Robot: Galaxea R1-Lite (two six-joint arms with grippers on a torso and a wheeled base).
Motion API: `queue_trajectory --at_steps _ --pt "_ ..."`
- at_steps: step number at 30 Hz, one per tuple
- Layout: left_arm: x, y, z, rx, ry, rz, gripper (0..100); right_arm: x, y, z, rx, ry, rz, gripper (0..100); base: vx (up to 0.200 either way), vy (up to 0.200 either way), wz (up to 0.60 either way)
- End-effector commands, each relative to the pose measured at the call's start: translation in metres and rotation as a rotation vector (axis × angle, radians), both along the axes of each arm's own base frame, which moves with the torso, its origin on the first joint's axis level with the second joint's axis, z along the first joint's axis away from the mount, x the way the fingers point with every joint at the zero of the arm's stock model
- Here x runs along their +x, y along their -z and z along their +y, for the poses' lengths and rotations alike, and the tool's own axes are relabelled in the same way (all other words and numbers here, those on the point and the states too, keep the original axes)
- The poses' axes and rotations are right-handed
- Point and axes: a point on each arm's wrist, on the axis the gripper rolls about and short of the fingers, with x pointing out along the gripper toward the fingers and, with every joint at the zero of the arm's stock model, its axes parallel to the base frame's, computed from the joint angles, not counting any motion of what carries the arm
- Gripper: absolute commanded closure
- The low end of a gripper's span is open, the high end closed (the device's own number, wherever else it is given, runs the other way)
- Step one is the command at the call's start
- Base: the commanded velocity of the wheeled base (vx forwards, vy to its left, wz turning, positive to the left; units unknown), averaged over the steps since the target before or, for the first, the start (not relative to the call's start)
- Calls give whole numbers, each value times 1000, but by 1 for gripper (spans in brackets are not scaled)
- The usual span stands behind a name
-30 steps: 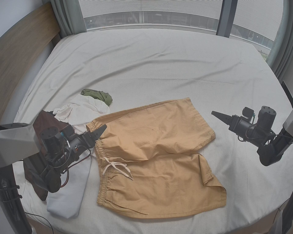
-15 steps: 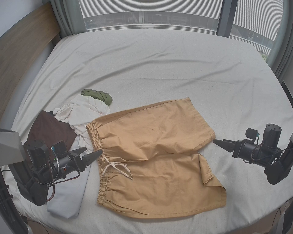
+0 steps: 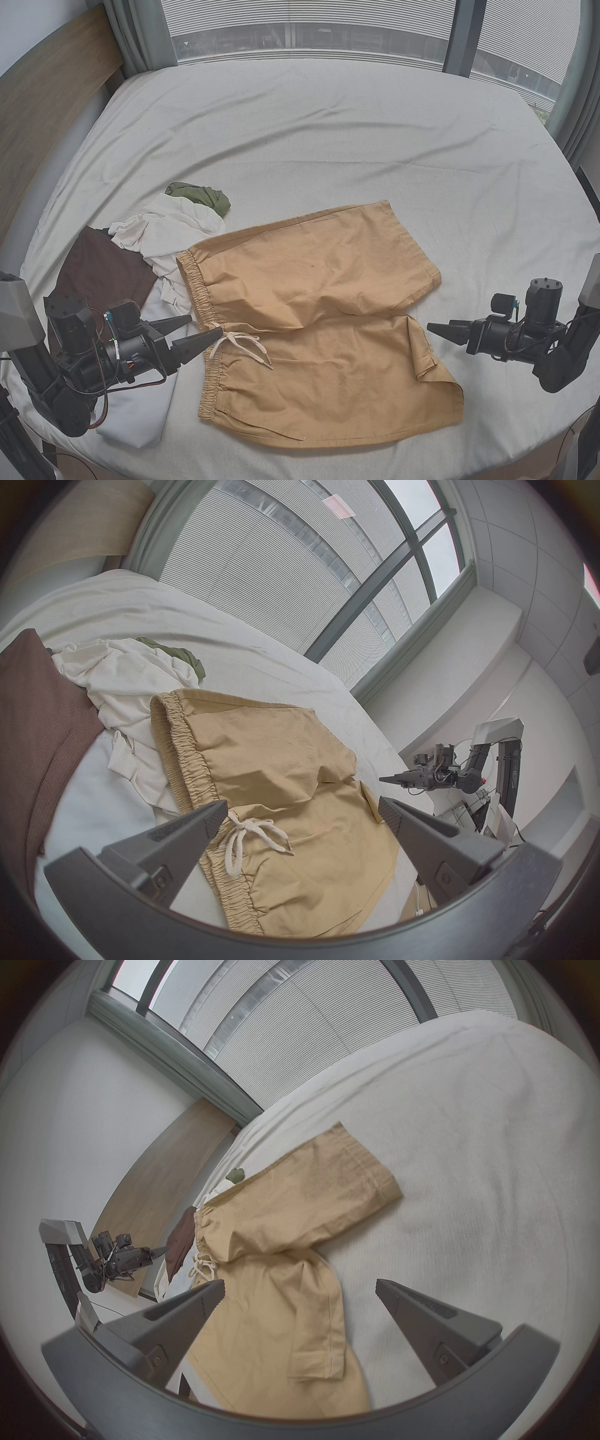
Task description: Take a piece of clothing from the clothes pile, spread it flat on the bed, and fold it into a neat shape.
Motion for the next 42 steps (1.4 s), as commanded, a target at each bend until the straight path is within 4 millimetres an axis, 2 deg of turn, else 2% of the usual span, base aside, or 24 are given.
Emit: queue_trajectory --at_steps 1,8,22,29,42 --pt "-1 1 -1 1 5 4 0 -4 14 5 -6 -19 61 0 0 0 0" --pt "-1 2 -3 4 12 7 0 -4 28 12 -15 -42 112 0 0 0 0" --pt "0 4 -6 6 23 14 0 -9 39 16 -25 -60 167 0 0 0 0" --pt "-1 4 -6 5 23 16 0 -14 38 24 -27 -90 168 0 0 0 0" --pt "0 6 -6 8 23 23 0 -17 22 24 -17 -91 118 0 0 0 0"
